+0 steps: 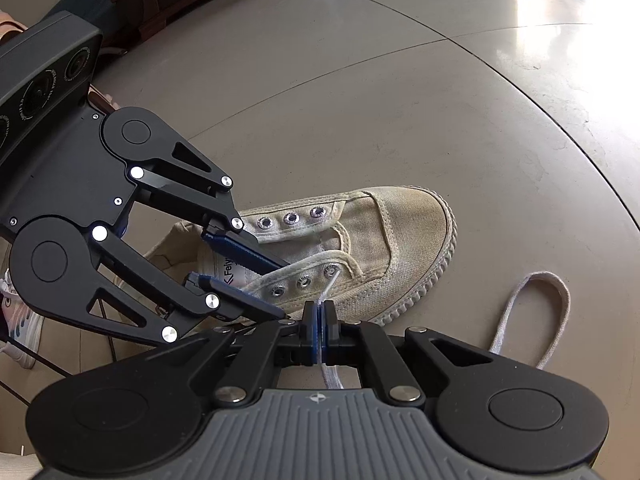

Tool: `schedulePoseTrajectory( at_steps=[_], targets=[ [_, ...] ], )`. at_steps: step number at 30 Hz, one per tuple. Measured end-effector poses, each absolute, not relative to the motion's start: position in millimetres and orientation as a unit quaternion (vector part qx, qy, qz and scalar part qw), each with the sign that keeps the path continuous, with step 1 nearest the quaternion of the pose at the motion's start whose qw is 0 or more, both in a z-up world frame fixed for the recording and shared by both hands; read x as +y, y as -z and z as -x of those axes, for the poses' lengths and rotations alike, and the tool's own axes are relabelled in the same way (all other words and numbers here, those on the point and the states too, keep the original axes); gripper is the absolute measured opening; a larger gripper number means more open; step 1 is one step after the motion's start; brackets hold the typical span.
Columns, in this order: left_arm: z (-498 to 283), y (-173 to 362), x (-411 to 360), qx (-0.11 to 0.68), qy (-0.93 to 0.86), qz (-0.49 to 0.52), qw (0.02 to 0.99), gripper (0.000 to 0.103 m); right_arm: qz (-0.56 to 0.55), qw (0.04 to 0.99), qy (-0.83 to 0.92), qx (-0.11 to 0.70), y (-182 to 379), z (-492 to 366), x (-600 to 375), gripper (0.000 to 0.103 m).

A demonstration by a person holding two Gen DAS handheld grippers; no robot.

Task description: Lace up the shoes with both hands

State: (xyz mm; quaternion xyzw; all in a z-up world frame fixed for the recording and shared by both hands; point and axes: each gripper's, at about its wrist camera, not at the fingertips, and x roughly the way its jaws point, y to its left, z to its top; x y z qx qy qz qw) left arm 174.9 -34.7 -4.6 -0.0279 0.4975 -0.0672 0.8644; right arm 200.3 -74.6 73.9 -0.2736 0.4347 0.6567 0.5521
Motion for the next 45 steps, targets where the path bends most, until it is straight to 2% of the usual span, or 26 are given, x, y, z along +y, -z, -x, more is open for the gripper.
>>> schedulePoseTrajectory(
  at_steps=[15,20,42,45],
  targets=[
    [-179.2,-3.4,-49.4,0.48,0.075,-0.033,0.874,0.018,0.321,0.525,-0.663,0.426,-87.2,-212.8,-67.6,0.002],
    [-163.9,-7.0,-30.0,0.473,0.077,-0.052,0.876,0.018,0.326,0.526,-0.662,0.422,-92.3,-219.8,-68.4,0.002],
    [-150.2,7.3,-64.7,0.462,0.078,-0.057,0.882,0.018,0.302,0.572,-0.648,0.402,-109.6,-254.8,-87.2,0.002],
    [-145.6,6.8,-71.0,0.457,0.08,-0.071,0.883,0.018,0.285,0.581,-0.648,0.401,-112.7,-262.6,-94.4,0.006]
  ],
)
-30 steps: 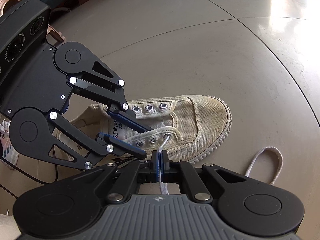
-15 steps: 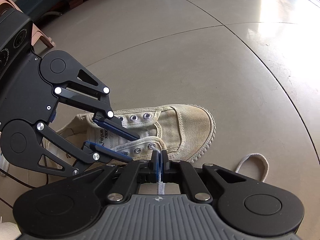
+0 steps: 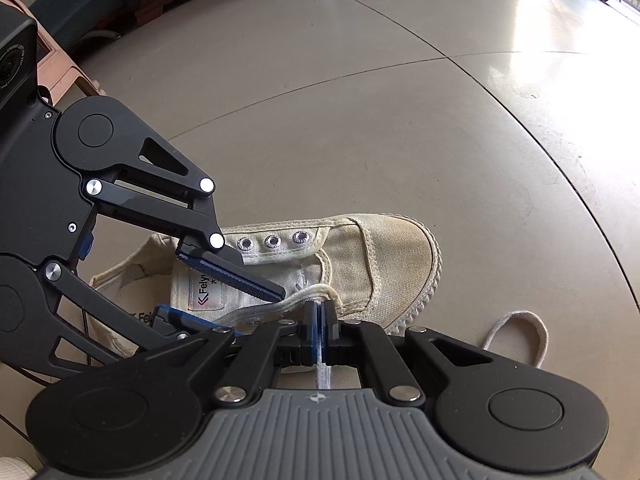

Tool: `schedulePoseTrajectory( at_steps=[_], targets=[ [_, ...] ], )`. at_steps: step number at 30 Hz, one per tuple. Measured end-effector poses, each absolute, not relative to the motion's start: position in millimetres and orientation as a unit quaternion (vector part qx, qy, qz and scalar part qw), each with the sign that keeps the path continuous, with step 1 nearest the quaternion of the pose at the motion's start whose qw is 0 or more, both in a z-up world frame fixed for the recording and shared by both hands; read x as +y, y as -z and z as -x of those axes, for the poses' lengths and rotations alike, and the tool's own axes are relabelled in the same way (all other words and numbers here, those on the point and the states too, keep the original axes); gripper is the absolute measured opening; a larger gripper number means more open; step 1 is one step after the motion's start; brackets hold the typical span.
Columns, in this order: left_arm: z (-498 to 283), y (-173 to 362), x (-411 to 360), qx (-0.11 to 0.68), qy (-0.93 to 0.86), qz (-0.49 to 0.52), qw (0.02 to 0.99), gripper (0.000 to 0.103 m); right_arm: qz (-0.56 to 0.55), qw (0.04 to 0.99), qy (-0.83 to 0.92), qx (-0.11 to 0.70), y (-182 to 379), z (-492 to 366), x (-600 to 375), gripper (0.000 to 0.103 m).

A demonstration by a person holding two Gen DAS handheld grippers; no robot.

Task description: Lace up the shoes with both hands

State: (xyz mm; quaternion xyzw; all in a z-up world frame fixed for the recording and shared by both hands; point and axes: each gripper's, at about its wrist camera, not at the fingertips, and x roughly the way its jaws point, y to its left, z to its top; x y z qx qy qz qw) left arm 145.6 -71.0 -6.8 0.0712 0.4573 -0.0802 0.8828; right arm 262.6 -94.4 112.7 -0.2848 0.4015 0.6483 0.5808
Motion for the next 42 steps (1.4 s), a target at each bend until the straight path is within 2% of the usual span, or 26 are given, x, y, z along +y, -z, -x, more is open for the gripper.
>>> schedulePoseTrajectory(
  at_steps=[8,14,20,21,23,24,32,36,38,40,41,42],
  targets=[
    [-136.6,6.9,-77.5,0.454,0.082,-0.083,0.884,0.018,0.228,0.602,-0.634,0.429,-113.5,-298.0,-121.2,0.006],
    [-151.1,13.2,-73.2,0.454,0.084,-0.09,0.882,0.019,0.234,0.599,-0.637,0.425,-104.4,-277.4,-130.3,0.006],
    [-163.7,26.0,-76.0,0.455,0.087,-0.1,0.88,0.025,0.23,0.602,-0.641,0.417,-106.8,-280.1,-130.2,0.007],
    [-163.4,25.8,-76.1,0.455,0.087,-0.101,0.881,0.025,0.226,0.603,-0.64,0.418,-106.8,-281.8,-131.1,0.01],
    [-162.8,26.0,-75.7,0.455,0.087,-0.1,0.881,0.025,0.214,0.613,-0.634,0.42,-104.0,-273.3,-124.0,0.029],
    [-162.2,25.1,-76.3,0.455,0.087,-0.1,0.881,0.025,0.208,0.617,-0.631,0.421,-100.9,-263.5,-115.7,0.03],
    [-160.0,21.4,-80.9,0.455,0.085,-0.102,0.88,0.025,0.119,0.629,-0.633,0.436,-107.0,-284.0,-129.7,0.03],
    [-159.1,20.5,-79.6,0.456,0.082,-0.1,0.881,0.025,0.151,0.635,-0.634,0.415,-101.4,-280.3,-127.9,0.03],
    [-159.1,20.2,-78.7,0.457,0.082,-0.099,0.88,0.025,0.186,0.627,-0.638,0.406,-101.2,-272.9,-121.3,0.024],
    [-157.3,20.2,-80.3,0.457,0.082,-0.101,0.88,0.025,0.22,0.624,-0.638,0.395,-101.8,-263.9,-119.3,0.023],
    [-157.0,20.6,-81.1,0.457,0.082,-0.102,0.88,0.025,0.229,0.623,-0.638,0.39,-101.5,-257.6,-116.1,0.013],
    [-156.9,20.9,-82.2,0.456,0.082,-0.105,0.88,0.025,0.236,0.624,-0.637,0.386,-101.6,-255.1,-114.4,0.008]
  ],
)
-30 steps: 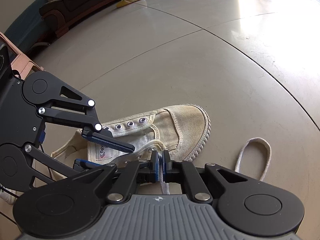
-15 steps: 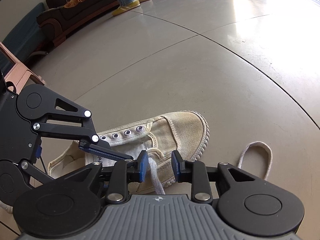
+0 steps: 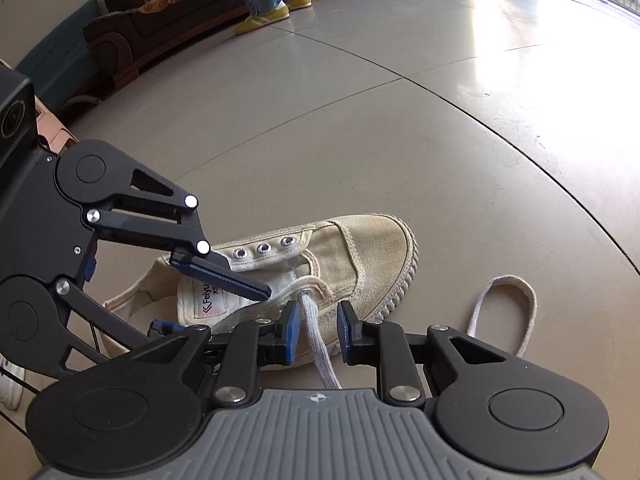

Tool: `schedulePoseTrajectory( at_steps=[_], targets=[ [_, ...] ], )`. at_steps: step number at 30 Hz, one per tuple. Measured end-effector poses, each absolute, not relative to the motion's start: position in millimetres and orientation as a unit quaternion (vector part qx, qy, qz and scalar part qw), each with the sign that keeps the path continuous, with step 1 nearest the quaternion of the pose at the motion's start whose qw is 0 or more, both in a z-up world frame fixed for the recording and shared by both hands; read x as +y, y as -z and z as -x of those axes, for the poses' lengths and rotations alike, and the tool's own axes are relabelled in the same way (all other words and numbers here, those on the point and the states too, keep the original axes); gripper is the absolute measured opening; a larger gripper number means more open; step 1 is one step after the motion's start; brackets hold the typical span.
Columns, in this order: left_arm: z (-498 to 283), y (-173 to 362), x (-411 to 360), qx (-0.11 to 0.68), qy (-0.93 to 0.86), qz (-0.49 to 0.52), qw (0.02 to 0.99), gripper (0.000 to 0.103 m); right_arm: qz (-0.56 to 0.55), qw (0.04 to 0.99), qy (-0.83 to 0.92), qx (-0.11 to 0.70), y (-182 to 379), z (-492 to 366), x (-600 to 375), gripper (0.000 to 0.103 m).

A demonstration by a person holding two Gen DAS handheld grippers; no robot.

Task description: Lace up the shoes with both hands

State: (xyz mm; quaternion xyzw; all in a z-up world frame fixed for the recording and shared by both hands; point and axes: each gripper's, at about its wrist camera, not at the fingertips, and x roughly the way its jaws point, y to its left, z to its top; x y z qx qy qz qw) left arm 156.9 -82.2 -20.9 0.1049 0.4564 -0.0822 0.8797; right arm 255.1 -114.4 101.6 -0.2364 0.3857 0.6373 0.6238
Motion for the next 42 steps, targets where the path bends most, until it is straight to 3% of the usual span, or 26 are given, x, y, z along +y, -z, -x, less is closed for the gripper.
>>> schedulePoseTrajectory(
  at_steps=[8,18,35,42],
  targets=[
    [-157.8,21.4,-92.3,0.451,0.088,-0.129,0.879,0.026,0.192,0.628,-0.642,0.395,-115.2,-249.8,-106.2,0.011],
    [-158.3,22.6,-101.1,0.446,0.101,-0.153,0.876,0.035,0.158,0.644,-0.61,0.434,-111.2,-251.8,-91.5,0.018],
    [-175.1,7.0,-46.2,0.458,0.075,-0.118,0.878,0.034,0.154,0.643,-0.609,0.438,-96.5,-244.5,-92.7,0.019],
    [-196.2,15.7,-24.9,0.467,0.095,-0.072,0.876,0.027,0.139,0.641,-0.613,0.441,-95.4,-243.3,-95.6,0.019]
  ],
)
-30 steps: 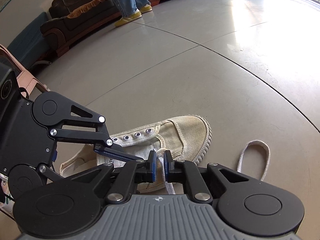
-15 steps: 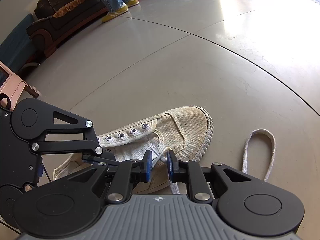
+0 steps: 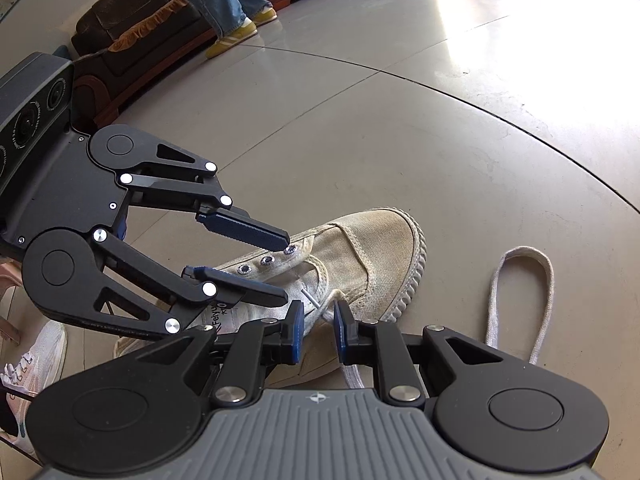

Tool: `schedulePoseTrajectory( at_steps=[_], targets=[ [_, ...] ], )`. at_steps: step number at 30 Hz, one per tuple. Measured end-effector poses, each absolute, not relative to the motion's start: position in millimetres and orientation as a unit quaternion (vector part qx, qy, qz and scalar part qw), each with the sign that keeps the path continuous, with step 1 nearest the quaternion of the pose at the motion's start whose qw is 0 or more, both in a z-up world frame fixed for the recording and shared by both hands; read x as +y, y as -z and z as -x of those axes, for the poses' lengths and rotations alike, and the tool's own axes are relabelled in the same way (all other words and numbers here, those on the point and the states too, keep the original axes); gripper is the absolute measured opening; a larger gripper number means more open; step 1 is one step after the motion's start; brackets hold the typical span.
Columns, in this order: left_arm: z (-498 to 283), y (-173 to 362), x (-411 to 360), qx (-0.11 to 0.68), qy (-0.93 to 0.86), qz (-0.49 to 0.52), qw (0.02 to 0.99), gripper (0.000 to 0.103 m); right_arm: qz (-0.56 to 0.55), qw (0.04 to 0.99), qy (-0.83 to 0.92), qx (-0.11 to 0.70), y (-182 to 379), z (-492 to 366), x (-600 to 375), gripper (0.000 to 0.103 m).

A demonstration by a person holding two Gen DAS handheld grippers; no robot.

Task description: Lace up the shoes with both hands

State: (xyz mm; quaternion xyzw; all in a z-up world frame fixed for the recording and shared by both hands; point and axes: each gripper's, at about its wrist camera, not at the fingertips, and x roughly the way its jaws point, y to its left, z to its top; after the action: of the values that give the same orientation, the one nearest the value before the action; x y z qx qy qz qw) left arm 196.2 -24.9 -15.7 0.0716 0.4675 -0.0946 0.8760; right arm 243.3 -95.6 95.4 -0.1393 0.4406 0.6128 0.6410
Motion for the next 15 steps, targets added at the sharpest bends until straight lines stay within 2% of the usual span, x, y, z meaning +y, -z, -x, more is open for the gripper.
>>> schedulePoseTrajectory(
  at_steps=[12,15],
  targets=[
    [-215.8,29.2,-12.5,0.473,0.139,-0.019,0.87,0.012,0.122,0.638,-0.618,0.442,-83.3,-233.0,-99.3,0.019],
    [-215.8,31.2,-12.5,0.473,0.145,-0.012,0.869,0.011,0.121,0.638,-0.617,0.444,-81.0,-230.8,-100.2,0.019]
  ],
)
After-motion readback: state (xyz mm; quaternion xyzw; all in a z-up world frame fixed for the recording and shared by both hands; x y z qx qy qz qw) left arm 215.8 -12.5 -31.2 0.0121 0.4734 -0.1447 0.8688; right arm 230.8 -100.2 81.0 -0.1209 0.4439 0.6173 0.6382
